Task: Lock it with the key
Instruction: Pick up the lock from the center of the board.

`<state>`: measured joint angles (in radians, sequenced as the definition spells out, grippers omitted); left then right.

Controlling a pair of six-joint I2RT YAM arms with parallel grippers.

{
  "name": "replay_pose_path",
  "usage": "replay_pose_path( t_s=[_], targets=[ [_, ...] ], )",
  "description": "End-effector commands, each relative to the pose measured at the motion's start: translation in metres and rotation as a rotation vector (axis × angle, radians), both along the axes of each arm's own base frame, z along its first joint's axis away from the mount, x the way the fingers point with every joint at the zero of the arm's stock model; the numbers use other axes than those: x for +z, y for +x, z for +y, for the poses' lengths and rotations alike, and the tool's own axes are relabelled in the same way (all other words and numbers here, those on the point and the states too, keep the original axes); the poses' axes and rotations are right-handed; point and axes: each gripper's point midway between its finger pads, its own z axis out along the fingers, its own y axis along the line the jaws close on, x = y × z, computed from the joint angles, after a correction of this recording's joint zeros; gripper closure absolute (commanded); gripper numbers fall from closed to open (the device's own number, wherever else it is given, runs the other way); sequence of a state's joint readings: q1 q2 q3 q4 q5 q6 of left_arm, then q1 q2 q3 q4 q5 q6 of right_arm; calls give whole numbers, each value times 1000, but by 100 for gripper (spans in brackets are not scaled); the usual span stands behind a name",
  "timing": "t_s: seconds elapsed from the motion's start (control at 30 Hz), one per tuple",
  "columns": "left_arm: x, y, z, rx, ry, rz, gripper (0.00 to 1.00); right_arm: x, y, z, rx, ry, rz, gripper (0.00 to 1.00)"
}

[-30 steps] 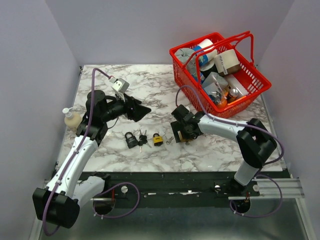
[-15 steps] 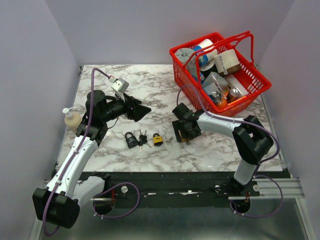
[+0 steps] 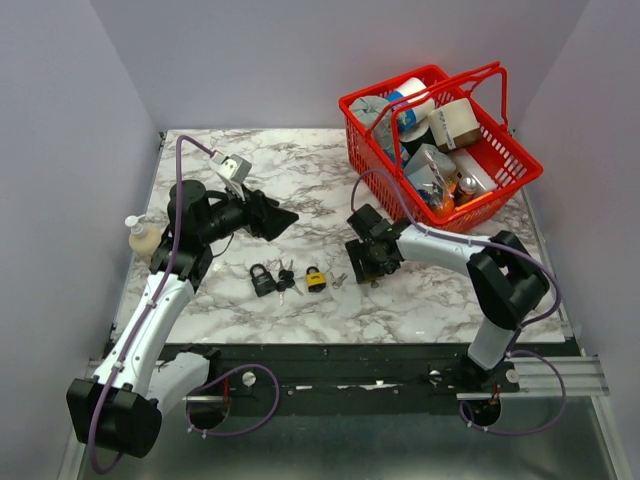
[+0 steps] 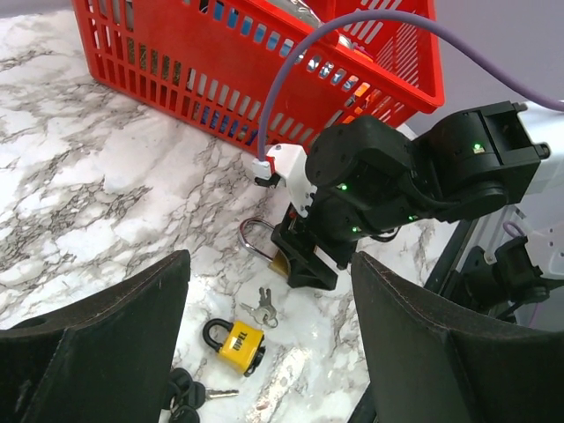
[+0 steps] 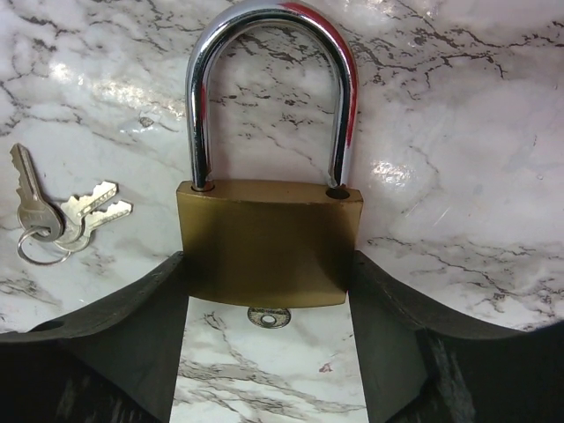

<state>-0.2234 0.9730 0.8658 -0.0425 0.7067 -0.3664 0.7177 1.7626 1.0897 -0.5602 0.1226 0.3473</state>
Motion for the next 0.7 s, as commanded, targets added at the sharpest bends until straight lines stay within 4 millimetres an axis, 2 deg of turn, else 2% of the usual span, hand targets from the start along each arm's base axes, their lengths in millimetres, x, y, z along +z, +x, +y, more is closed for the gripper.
replay_pose_path(
  t_s=[0.0, 0.03, 0.23, 0.3, 0.47, 0.5, 0.67],
  targets=[
    [-2, -3, 3, 16, -28, 23, 18, 23, 7, 8, 119, 77, -86, 99],
    [-2, -2, 4, 23, -34, 27, 18, 36, 8, 11, 156, 105, -120, 100],
    [2, 2, 5, 38, -78, 36, 18, 76, 12, 17, 321, 163, -260, 100],
    [1, 3, 6, 40, -80, 40, 18, 91, 5, 22, 370, 214, -286, 100],
    [-1, 4, 6, 39, -86, 59, 18, 123, -19, 37, 625, 292, -380, 99],
    [-1, 4, 6, 41, -88, 65, 18, 135, -24, 36, 662, 303, -424, 99],
    [-7, -6, -2, -18, -133, 169, 18, 164, -41, 37, 891, 277, -594, 99]
  ],
)
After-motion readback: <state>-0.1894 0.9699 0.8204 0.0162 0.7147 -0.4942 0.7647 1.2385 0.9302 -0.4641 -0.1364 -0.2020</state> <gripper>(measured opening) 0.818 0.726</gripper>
